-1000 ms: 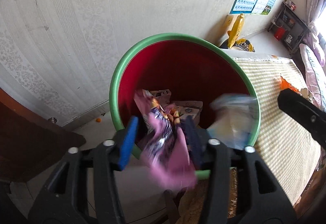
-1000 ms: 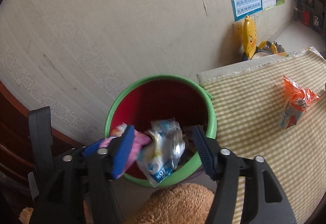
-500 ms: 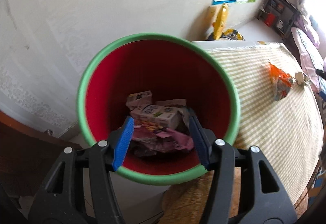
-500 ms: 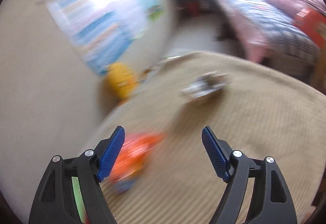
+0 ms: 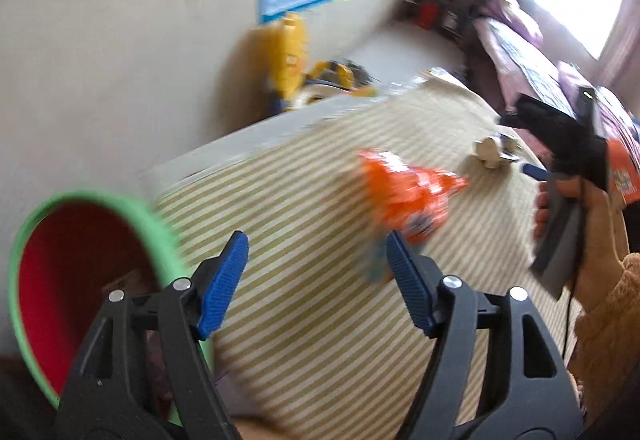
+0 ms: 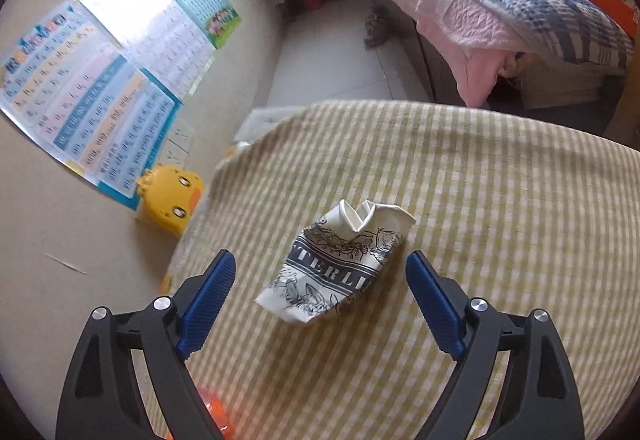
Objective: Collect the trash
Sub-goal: 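Grasp the orange packet with the left gripper while the right gripper grasps the white paper cup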
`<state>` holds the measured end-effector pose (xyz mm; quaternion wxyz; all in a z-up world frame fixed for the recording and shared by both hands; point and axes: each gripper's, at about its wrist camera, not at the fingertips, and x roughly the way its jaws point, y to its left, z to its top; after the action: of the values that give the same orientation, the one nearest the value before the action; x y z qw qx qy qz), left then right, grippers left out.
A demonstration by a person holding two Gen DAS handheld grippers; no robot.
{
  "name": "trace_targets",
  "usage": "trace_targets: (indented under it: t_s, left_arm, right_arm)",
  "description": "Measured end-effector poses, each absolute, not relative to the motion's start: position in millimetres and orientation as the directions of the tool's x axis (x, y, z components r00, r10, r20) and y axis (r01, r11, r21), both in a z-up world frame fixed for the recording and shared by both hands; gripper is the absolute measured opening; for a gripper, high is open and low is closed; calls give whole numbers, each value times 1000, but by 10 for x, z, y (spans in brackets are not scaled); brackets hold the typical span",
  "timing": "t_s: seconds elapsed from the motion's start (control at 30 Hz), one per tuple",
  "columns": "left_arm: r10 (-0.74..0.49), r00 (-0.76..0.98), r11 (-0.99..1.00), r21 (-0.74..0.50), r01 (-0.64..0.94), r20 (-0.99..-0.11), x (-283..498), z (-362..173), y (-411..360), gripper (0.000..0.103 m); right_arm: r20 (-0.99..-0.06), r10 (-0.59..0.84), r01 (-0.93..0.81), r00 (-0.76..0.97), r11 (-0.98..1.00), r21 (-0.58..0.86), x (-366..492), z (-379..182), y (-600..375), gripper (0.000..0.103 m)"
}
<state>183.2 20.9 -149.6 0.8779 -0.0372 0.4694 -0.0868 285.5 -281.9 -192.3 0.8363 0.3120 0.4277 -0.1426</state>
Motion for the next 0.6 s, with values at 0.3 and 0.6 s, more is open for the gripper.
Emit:
trace_targets:
  t_s: [0.3, 0.6]
  left_arm:
    - [-233, 445, 971, -182, 154, -865, 2232, -1719, -232, 72]
    - [-286, 309, 956, -250, 152, -907, 2348, -2019, -445, 63]
  right_arm:
    - [-791, 146, 389, 595, 808, 442, 2716, -1990, -2805, 48]
    - [-714, 351, 162, 606, 824, 543, 1700, -1735, -2541, 48]
